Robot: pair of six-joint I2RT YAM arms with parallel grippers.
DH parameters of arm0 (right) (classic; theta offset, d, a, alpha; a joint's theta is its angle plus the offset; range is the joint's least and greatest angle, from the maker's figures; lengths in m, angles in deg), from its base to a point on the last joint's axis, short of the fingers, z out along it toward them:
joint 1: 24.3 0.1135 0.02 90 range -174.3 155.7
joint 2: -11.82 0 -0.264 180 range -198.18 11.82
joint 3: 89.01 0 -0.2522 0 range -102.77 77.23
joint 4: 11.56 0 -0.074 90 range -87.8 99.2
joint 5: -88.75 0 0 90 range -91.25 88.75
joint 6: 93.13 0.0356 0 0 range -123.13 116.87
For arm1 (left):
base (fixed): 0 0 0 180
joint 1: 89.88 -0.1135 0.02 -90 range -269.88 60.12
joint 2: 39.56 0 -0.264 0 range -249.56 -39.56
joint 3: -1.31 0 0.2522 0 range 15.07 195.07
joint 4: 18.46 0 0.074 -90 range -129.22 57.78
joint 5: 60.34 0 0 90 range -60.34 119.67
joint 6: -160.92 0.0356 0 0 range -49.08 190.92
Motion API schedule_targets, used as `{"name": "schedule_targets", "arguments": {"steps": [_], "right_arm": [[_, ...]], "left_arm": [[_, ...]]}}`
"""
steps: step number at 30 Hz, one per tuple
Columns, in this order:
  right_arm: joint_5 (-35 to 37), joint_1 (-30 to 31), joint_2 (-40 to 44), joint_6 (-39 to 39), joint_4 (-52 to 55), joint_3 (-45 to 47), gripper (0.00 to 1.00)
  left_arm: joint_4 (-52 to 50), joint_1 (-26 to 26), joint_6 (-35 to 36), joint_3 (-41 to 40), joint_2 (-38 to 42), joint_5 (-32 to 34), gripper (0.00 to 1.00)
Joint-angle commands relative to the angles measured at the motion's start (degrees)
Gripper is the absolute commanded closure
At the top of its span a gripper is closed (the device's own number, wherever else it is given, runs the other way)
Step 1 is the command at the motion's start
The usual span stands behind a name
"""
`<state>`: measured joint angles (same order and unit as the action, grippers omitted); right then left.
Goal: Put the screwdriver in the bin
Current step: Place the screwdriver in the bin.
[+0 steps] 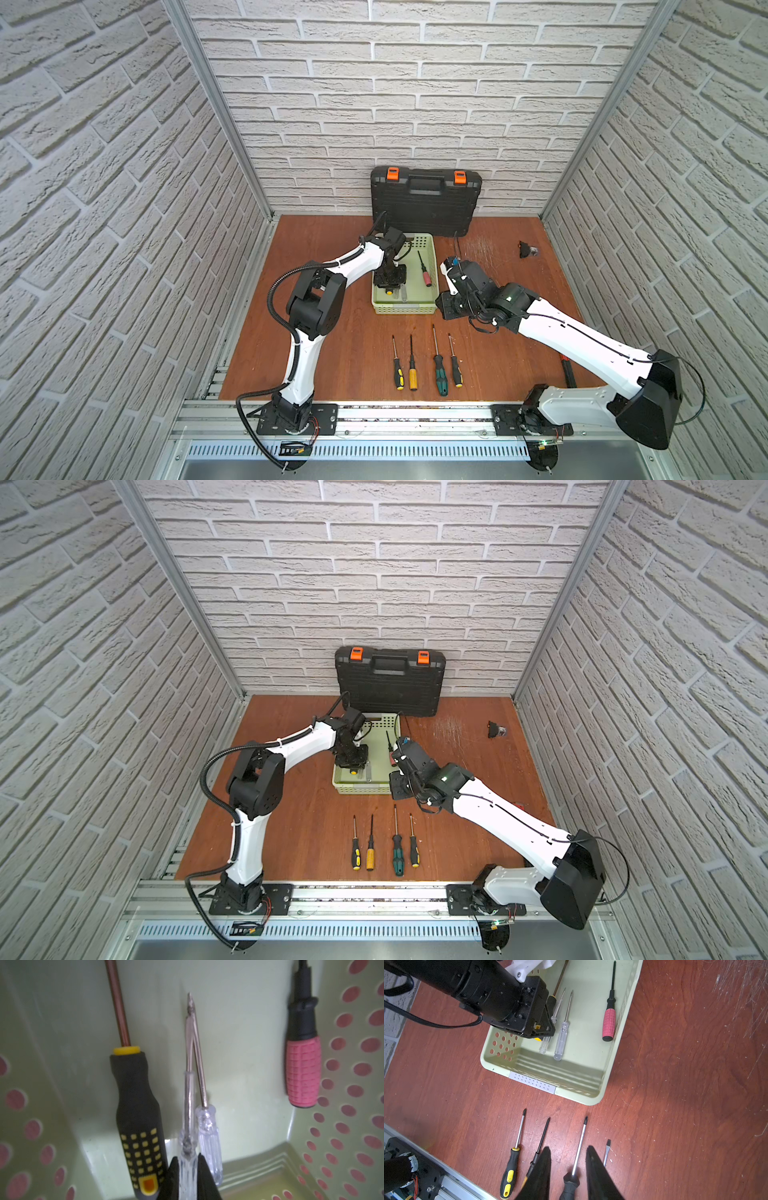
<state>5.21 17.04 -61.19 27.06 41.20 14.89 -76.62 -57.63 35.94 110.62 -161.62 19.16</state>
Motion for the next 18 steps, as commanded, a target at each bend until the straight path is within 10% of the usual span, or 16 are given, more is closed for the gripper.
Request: {"name": "schedule_targets", "arguments": {"steps": [1,18], "right_arm": [[0.7,-0.2,0.9,-0.3,0.3,-0.1,0.68],[4.2,-0.2,1.9,-1.9,3.6,-1.7,0.67]], "left_arm": [[1.1,-0.3,0.3,2.0,-1.3,1.1,0.89],[1.7,-0.4,0.1,1.9,0.2,1.6,0.69]]}}
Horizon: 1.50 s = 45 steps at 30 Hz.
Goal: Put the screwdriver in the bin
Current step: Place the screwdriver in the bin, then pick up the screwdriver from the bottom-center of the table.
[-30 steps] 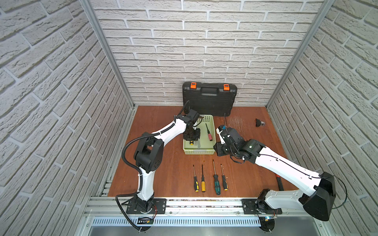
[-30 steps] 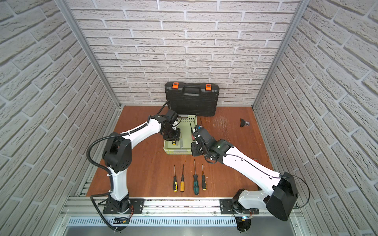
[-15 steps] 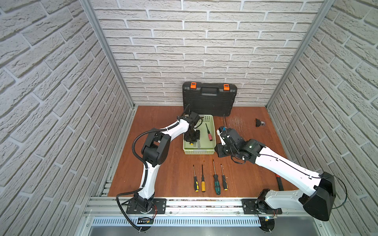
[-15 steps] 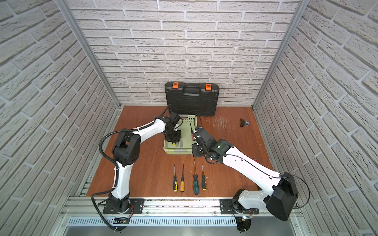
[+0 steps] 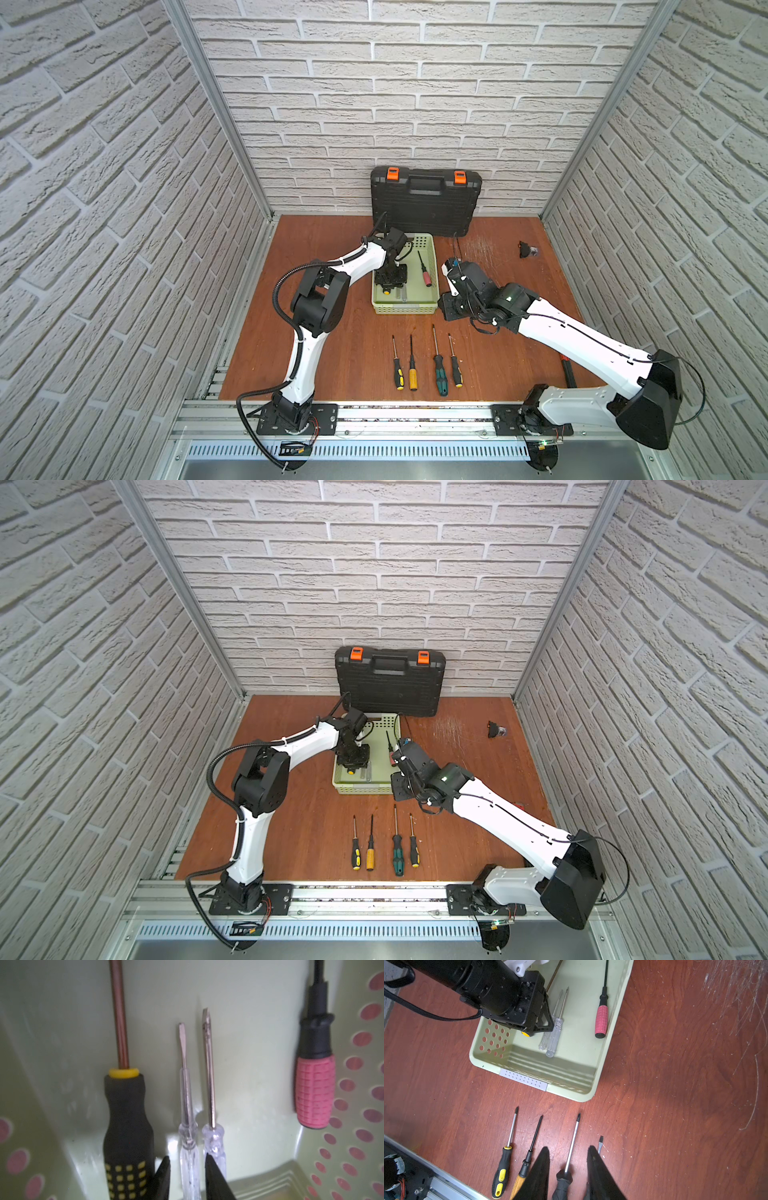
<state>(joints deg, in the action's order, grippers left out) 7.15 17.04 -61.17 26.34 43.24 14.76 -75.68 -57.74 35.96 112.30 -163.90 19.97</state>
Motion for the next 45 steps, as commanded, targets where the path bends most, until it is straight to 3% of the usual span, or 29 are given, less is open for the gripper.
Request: {"name": "schedule_targets", "arguments": {"steps": [1,10,17,22,27,31,35,41,45], "right_arm": [[2.3,-0.2,1.8,-1.3,1.7,-1.8,0.67],[1.1,0.0,3.2,1.0,4.7,0.6,0.66],[1.5,0.4,4.2,2.3,9.2,3.0,0.64],[1.3,0.8,3.1,4.9,10.7,5.7,0.63],[1.1,3.6,1.0,7.7,11.0,7.4,0.62],[3.1,8.2,0.8,11.4,11.9,8.9,0.57],[0.7,9.8,-0.4,15.2,11.1,11.8,0.54],[-0.3,10.3,-2.8,16.9,11.7,12.4,0.51],[-3.1,11.4,-4.7,19.0,8.6,15.8,0.55]], "left_arm": [[1.0,-0.3,-0.1,0.2,3.3,0.8,0.69],[2.4,-0.3,-1.2,-4.0,14.7,-0.9,0.66],[7.1,0.0,-3.4,-20.5,32.3,-0.1,0.65],[6.7,2.3,-2.4,-30.3,48.0,2.8,0.49],[2.2,5.7,-3.1,-38.0,57.6,7.9,0.48],[1.5,7.5,-6.5,-43.9,62.1,11.2,0.48],[4.2,7.6,-9.0,-48.1,64.0,12.4,0.48],[5.1,7.6,-7.7,-47.5,61.9,13.6,0.49],[5.1,7.5,-7.1,-48.0,61.4,14.1,0.49]]}}
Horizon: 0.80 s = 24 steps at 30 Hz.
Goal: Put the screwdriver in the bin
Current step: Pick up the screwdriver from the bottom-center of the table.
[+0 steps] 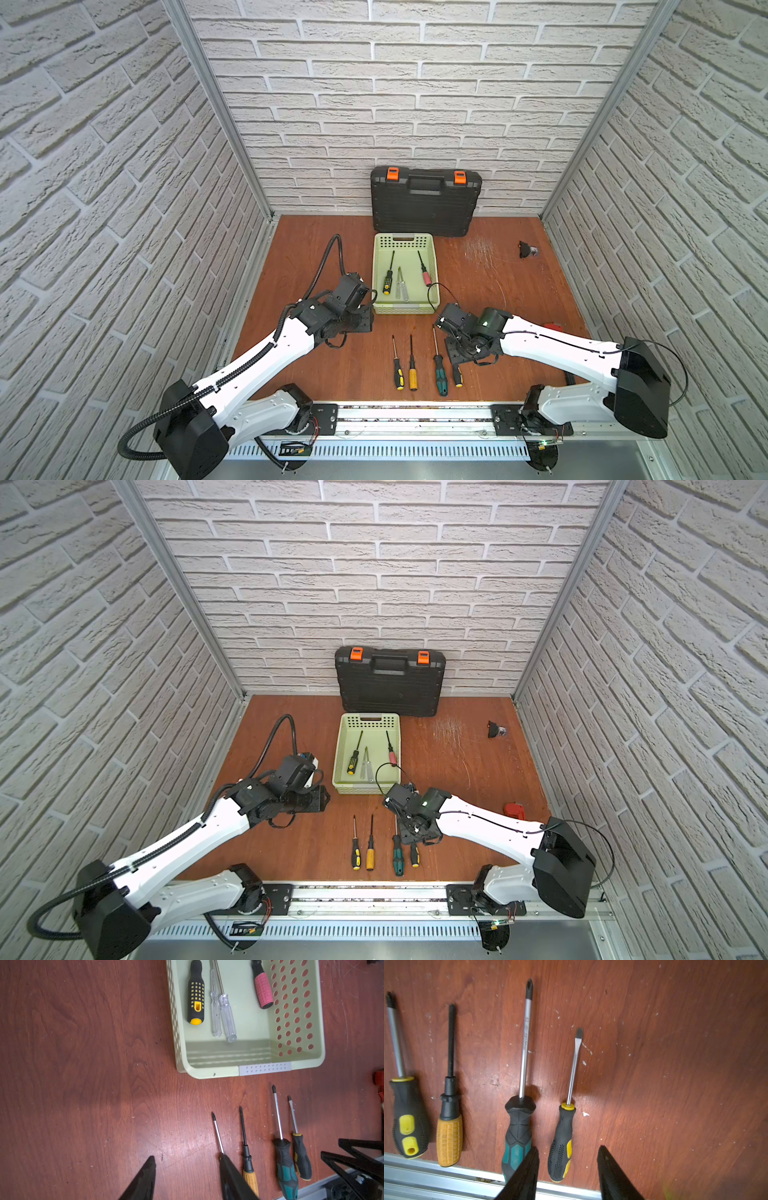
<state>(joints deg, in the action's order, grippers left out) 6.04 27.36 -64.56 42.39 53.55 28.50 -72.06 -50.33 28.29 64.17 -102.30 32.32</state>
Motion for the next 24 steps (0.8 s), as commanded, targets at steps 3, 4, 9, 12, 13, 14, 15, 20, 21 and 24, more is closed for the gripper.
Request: {"name": "schedule_targets", "arguments": {"steps": [3,4,9,12,13,14,15,20,21,24], "right_arm": [[-3.2,3.2,-2.5,5.0,-4.1,4.8,0.56],[-3.4,3.7,-2.9,5.6,-4.7,5.5,0.56],[-3.1,4.2,-3.5,6.0,-6.2,6.8,0.56],[-3.0,4.2,-4.5,5.8,-7.3,6.9,0.56],[-3.1,4.2,-5.1,5.8,-7.8,7.1,0.56],[-3.4,4.2,-5.8,5.8,-8.4,7.2,0.57],[-3.6,4.2,-6.2,5.8,-8.9,7.4,0.57],[-5.0,4.3,-7.2,6.1,-11.0,8.7,0.67],[-5.0,4.2,-7.2,6.2,-11.1,8.8,0.69],[-5.3,4.3,-7.0,6.3,-10.9,9.0,0.76]], "left_arm": [[1.6,0.1,0.5,-0.6,0.0,2.3,0.49],[1.7,0.0,0.4,-1.1,0.1,2.4,0.49],[1.6,-0.4,-0.1,-1.7,0.4,2.7,0.49],[1.6,-0.5,-0.2,-1.8,0.3,2.7,0.49],[1.5,-0.6,-0.2,-1.7,0.1,2.8,0.49],[1.3,-0.6,-0.2,-1.6,0.0,2.8,0.49],[1.3,-0.7,-0.2,-1.5,-0.1,3.0,0.49],[0.7,-1.0,0.1,-1.3,0.2,3.6,0.49],[0.5,-1.2,0.2,-1.1,0.2,3.7,0.49],[0.2,-1.7,0.5,-1.0,0.2,3.8,0.49]]}}
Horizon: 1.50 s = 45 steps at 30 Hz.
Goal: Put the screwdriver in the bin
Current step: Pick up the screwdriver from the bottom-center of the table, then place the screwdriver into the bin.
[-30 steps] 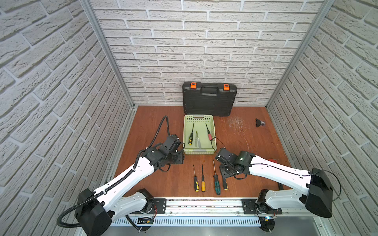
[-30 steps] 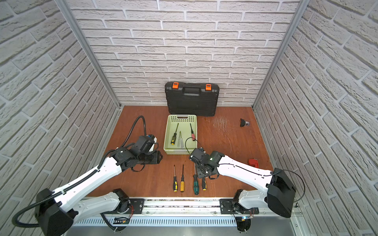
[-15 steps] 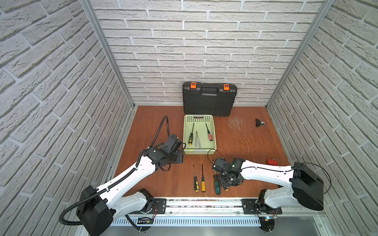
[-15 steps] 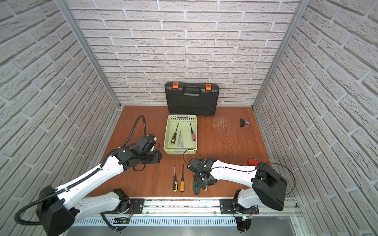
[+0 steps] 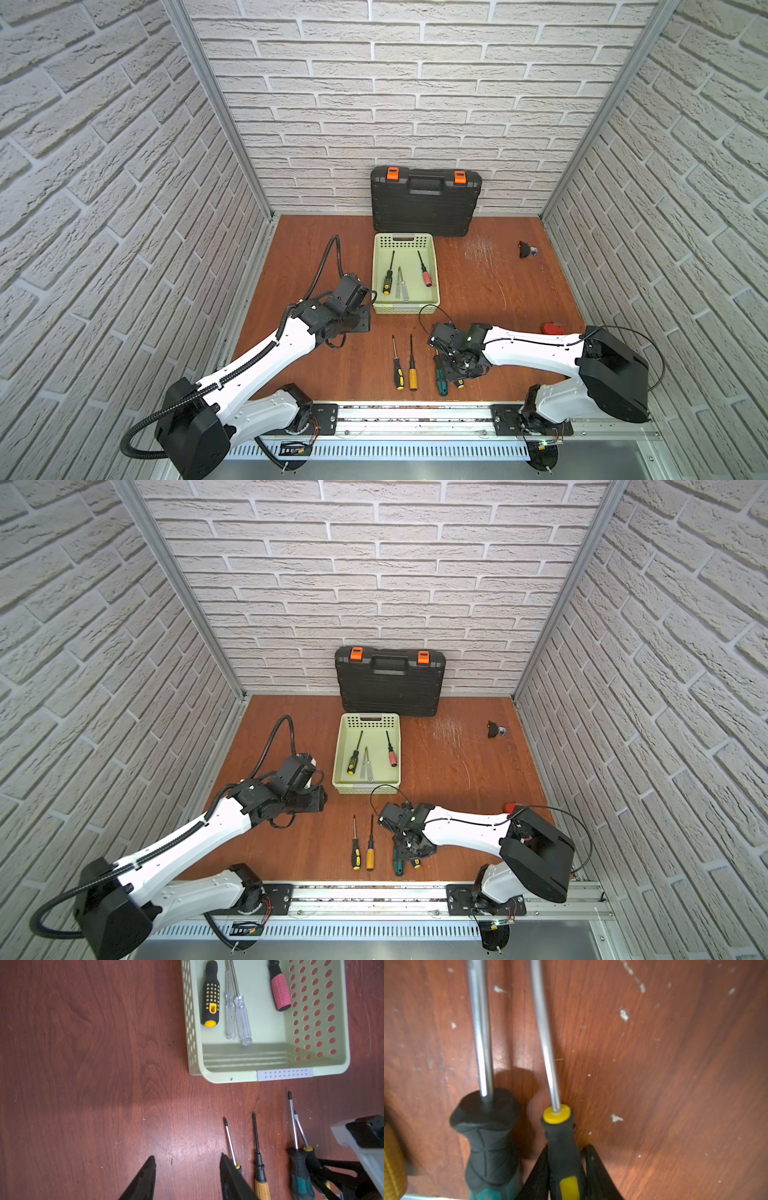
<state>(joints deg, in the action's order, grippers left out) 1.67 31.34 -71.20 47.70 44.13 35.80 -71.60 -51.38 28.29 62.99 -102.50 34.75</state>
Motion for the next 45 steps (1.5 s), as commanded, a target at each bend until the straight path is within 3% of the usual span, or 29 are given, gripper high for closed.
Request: {"name": "schedule_targets", "arguments": {"steps": [1,7,14,18,22,26,32,36,45], "right_arm": [[-0.8,0.3,-0.1,1.1,-1.1,1.7,0.79],[1.8,0.3,4.8,0.8,5.7,-1.6,0.94],[4.8,-0.5,10.9,-0.7,15.6,-12.5,0.94],[5.1,-3.3,10.5,-4.4,14.5,-20.6,0.94],[5.4,-8.0,3.8,-12.1,8.8,-30.4,0.94],[0.6,-13.4,-6.7,-18.1,3.5,-40.3,0.94],[-2.3,-18.4,-21.0,-22.9,2.0,-52.2,0.94],[-4.7,-20.2,-26.5,-22.9,2.4,-55.3,0.94],[-2.3,-20.5,-35.0,-20.9,2.1,-57.4,0.94]], "left_arm": [[-0.3,-0.9,0.6,0.3,0.3,1.4,0.49],[-0.1,-1.7,0.8,0.3,0.7,1.6,0.49],[0.2,-2.0,0.6,0.4,0.8,2.2,0.49],[0.5,-2.3,0.3,0.1,1.8,2.8,0.49],[-0.7,-2.8,-0.2,-0.1,3.3,3.2,0.49],[-1.7,-3.1,-1.0,-0.5,6.0,3.9,0.49],[-2.8,-3.7,-2.5,-2.4,10.2,5.0,0.49],[-3.6,-4.0,-2.5,-2.2,11.1,5.6,0.49],[-3.2,-4.1,-2.3,-2.5,10.3,5.5,0.49]]}}
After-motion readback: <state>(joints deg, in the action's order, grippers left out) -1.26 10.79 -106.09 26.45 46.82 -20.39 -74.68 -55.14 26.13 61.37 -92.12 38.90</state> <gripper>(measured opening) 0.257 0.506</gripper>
